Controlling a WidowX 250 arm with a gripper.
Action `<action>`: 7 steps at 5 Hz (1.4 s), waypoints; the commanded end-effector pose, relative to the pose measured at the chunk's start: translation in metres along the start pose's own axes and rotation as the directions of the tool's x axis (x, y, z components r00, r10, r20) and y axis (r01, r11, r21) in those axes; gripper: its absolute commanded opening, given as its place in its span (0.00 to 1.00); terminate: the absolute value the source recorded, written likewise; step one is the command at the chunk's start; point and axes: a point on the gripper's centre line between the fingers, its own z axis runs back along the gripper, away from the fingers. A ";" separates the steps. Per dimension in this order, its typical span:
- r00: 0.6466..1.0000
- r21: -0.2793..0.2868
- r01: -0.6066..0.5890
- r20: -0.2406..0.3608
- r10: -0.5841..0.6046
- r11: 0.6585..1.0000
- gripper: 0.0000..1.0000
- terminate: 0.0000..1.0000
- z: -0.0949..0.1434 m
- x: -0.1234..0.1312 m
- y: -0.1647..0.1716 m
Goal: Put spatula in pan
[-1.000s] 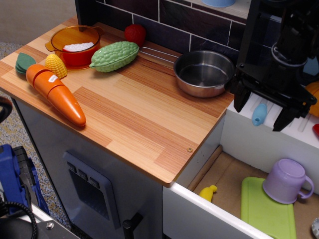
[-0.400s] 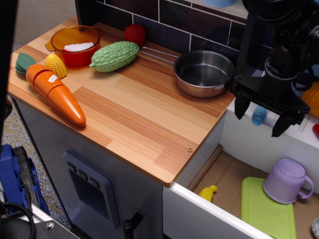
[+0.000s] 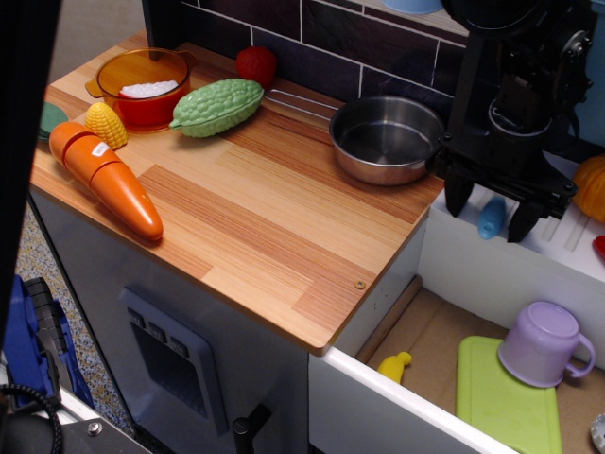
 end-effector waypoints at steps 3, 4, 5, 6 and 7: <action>0.989 -0.018 -0.149 -0.011 0.149 0.989 0.00 0.00 0.019 -0.016 -0.019; 0.978 -0.005 -0.199 -0.060 0.198 0.980 0.00 0.00 0.033 -0.030 -0.019; 0.964 -0.022 -0.238 -0.132 0.233 0.971 0.00 0.00 0.046 -0.041 -0.012; 0.942 -0.007 -0.291 -0.178 0.285 0.957 0.00 0.00 0.061 -0.052 -0.010; 0.917 0.035 -0.353 -0.186 0.353 0.935 0.00 0.00 0.088 -0.036 -0.011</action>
